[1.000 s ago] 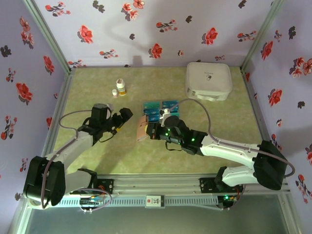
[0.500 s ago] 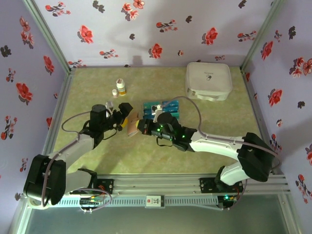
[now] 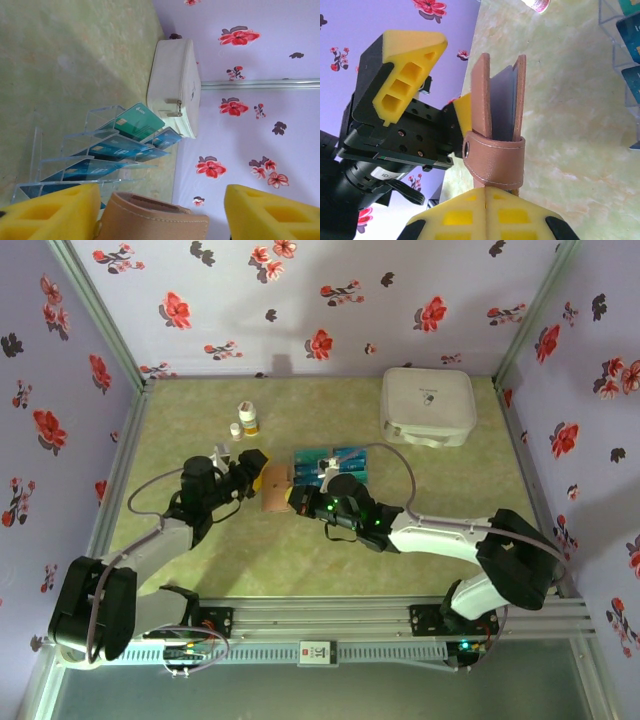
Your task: Put the credit cards into the card holder
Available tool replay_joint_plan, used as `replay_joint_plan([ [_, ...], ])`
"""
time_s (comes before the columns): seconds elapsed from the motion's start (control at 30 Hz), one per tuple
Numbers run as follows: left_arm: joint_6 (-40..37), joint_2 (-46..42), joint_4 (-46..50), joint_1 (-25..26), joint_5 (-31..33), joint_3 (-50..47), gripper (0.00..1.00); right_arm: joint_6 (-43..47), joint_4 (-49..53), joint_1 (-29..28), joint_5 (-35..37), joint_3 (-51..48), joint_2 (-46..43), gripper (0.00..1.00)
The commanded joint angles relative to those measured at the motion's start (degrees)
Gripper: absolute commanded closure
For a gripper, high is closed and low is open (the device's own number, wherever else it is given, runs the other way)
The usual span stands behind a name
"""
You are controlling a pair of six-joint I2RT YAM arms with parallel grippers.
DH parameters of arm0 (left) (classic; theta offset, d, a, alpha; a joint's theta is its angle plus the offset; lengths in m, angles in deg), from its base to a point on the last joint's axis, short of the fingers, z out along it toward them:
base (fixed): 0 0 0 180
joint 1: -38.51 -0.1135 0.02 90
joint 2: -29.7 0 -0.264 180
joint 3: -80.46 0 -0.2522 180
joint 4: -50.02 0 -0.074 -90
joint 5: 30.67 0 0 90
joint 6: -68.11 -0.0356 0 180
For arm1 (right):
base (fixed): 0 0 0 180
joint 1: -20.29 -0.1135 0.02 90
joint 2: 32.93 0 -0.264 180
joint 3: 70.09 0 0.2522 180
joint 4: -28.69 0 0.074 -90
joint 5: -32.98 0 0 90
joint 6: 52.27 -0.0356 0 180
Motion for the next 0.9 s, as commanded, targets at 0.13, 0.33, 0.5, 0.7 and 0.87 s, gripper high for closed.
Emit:
replay_joint_plan([
  [0.13, 0.3, -1.2, -3.9, 0.2, -2.2, -1.1, 0.45, -1.4, -3.2, 1.1, 1.2, -1.3, 1.6, 1.0],
  [0.33, -0.2, -1.2, -4.2, 0.2, -2.6, -1.7, 0.48, -1.8, -3.9, 1.4, 1.1, -1.4, 2.1, 1.0],
  [0.5, -1.1, -0.9, -4.1, 0.2, -3.4, -2.1, 0.58, -1.9, -4.1, 1.6, 0.9, -1.3, 2.5, 1.0],
  [0.7, -2.6, 0.1, -3.7, 0.2, -4.6, -2.3, 0.64, -2.1, -4.5, 1.6, 0.5, -1.2, 3.1, 1.0],
  [0.87, -4.4, 0.9, -2.6, 0.3, -5.7, -2.1, 0.66, -2.2, -4.8, 1.6, 0.2, -0.9, 3.8, 1.0],
])
